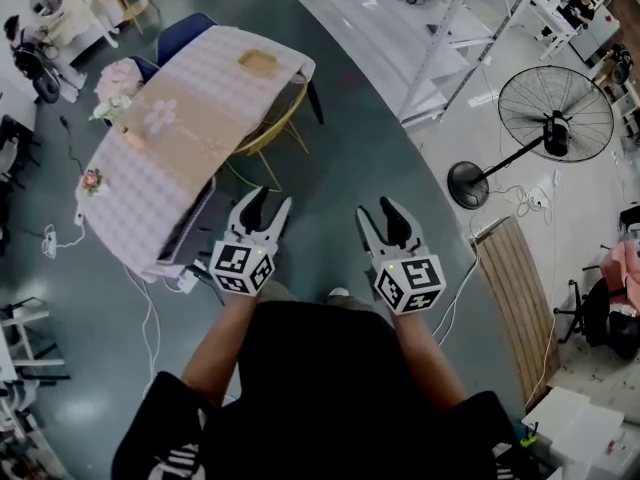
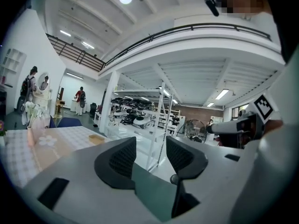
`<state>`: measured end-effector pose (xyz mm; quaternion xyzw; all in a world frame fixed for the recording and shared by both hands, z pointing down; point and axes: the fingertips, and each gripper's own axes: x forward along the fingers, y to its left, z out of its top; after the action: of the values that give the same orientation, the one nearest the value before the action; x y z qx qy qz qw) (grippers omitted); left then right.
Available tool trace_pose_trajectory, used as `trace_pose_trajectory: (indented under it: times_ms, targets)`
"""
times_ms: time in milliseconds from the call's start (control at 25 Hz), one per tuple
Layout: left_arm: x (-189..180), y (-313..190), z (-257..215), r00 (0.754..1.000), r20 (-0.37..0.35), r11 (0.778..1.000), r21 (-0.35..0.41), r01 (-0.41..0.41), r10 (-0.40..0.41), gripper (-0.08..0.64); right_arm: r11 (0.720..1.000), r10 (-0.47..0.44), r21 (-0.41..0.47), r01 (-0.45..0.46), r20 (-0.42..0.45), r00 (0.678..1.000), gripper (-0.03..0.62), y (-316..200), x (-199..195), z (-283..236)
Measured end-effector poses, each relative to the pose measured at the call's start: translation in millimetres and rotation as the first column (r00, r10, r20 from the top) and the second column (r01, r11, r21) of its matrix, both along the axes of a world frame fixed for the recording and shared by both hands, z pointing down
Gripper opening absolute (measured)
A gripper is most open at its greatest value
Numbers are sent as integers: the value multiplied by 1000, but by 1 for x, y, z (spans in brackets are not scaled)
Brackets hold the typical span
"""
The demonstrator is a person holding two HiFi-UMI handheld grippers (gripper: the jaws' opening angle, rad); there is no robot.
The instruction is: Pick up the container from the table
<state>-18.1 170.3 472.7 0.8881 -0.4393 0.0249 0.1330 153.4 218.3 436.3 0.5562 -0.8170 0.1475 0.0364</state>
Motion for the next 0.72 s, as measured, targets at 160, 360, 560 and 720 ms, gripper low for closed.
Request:
trace_pose_trajectory:
  times_ms: [160, 360, 560, 720]
  targets:
    - [18, -8, 9, 999, -20, 999, -20, 50, -51, 181, 1000, -9, -21, 10, 19, 1000, 164, 6, 21, 18]
    - [22, -21, 6, 998, 26, 999, -3, 55, -54, 181, 998, 36, -57, -34, 38, 999, 164, -6, 41, 43]
    - [12, -67, 3, 997, 4, 996, 21, 82, -82, 181, 995, 24, -100, -20, 36, 999, 164, -50, 36, 58]
    - [14, -124, 10, 998, -12, 998, 19, 61, -61, 181, 994, 51, -95, -50, 15, 999, 164, -106, 32, 60]
